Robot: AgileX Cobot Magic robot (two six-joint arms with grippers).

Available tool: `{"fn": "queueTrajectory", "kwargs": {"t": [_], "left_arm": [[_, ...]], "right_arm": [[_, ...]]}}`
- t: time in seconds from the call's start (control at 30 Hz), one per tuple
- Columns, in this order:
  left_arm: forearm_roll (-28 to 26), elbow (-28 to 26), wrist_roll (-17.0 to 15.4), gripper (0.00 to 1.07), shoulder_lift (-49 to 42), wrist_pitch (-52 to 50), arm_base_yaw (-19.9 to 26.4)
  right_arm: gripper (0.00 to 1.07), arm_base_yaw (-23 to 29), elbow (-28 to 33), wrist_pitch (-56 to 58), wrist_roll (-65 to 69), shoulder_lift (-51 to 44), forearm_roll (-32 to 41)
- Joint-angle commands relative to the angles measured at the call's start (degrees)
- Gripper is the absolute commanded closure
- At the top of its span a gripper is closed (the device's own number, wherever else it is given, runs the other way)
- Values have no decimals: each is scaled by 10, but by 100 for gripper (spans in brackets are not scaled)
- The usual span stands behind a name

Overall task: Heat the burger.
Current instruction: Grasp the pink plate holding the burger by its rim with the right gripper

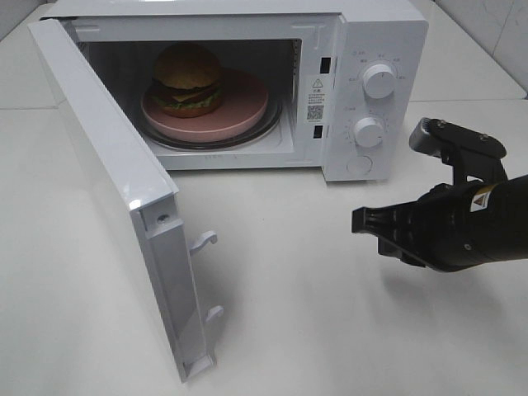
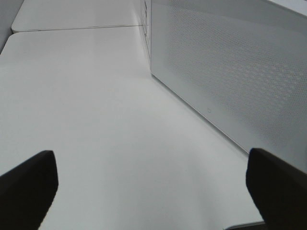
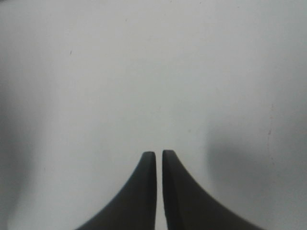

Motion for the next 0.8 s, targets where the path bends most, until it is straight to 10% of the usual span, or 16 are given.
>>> {"fn": "queueTrajectory", "kwargs": {"t": [0.03, 0.3, 0.47, 0.8], "left_arm": [[-2, 1, -1, 4, -2, -1, 1], [-2, 1, -1, 4, -2, -1, 1], [-2, 1, -1, 4, -2, -1, 1], [-2, 1, -1, 4, -2, -1, 1]], "right_arm": [[96, 1, -1, 47, -90, -26, 13], [59, 1, -60, 173, -235, -37, 7], [6, 1, -156, 295, -386, -3, 6], [8, 10, -289, 446, -509, 89, -69]]}}
